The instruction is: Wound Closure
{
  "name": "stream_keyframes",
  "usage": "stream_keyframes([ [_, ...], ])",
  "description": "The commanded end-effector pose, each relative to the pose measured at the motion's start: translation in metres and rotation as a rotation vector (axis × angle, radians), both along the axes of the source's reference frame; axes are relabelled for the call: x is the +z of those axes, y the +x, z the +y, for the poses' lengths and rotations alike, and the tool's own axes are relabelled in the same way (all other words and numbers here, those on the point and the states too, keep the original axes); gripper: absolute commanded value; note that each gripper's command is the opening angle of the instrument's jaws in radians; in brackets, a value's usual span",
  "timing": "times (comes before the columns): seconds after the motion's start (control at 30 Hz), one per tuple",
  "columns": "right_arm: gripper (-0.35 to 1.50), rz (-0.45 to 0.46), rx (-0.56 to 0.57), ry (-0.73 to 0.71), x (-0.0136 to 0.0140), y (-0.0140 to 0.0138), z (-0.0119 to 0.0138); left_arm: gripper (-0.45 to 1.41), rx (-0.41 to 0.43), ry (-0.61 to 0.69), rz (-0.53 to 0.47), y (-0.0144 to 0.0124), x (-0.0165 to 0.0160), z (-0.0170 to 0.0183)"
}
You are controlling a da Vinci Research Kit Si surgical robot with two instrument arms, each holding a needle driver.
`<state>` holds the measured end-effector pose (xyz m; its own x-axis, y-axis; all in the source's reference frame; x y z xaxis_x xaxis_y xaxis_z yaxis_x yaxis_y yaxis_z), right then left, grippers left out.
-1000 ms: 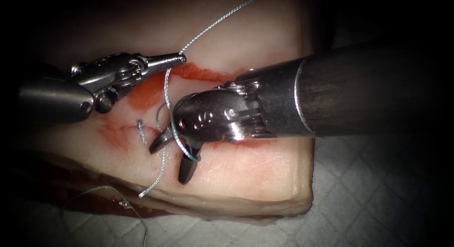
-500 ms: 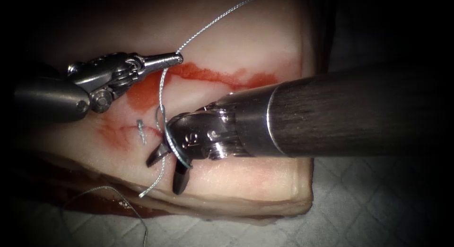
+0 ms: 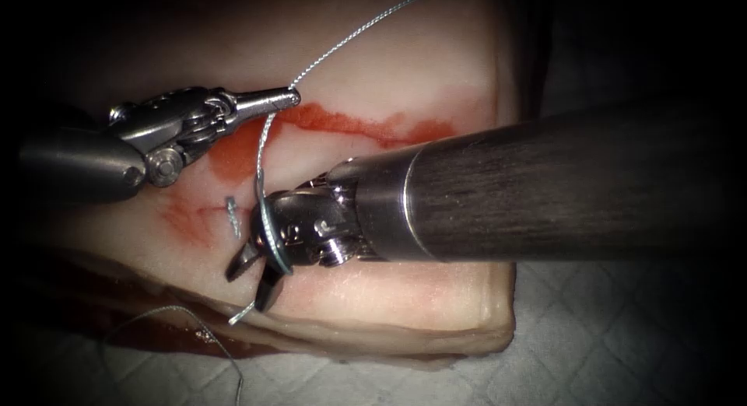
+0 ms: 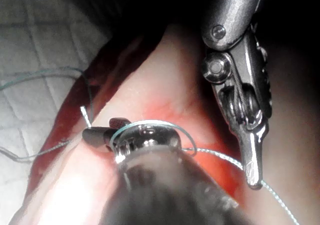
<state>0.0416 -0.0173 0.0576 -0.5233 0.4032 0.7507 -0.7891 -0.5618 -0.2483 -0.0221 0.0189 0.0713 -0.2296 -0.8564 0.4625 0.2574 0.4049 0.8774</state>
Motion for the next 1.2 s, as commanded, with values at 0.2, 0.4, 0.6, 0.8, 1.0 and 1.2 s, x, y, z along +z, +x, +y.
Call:
stream_keyframes([
  [0.2, -0.13, -0.004, -0.014, -0.012, 0.0003, 0.0006, 0.0000, -0.45, 0.001, 0.001, -0.001, -0.0005, 0.0003, 0.0002],
  [0.4, -0.16, -0.005, -0.019, -0.016, 0.0005, 0.0004, -0.0004, -0.45, 0.001, 0.001, -0.002, -0.0005, 0.0003, 0.0002],
  [0.6, -0.35, -0.027, -0.031, -0.028, 0.0008, 0.0000, -0.0008, -0.45, 0.002, 0.001, -0.002, -0.0004, 0.0003, 0.0002],
  [0.8, -0.35, -0.068, 0.015, -0.032, 0.0006, 0.0000, -0.0006, -0.45, 0.004, 0.001, -0.003, -0.0002, 0.0003, 0.0001],
  [1.0, -0.35, -0.064, 0.190, -0.086, -0.0010, 0.0002, 0.0017, -0.45, 0.020, -0.010, 0.005, 0.0004, 0.0004, -0.0005],
  [1.2, -0.35, -0.031, 0.378, -0.147, -0.0021, -0.0005, 0.0044, -0.45, 0.054, -0.019, 0.073, 0.0016, 0.0004, -0.0022],
])
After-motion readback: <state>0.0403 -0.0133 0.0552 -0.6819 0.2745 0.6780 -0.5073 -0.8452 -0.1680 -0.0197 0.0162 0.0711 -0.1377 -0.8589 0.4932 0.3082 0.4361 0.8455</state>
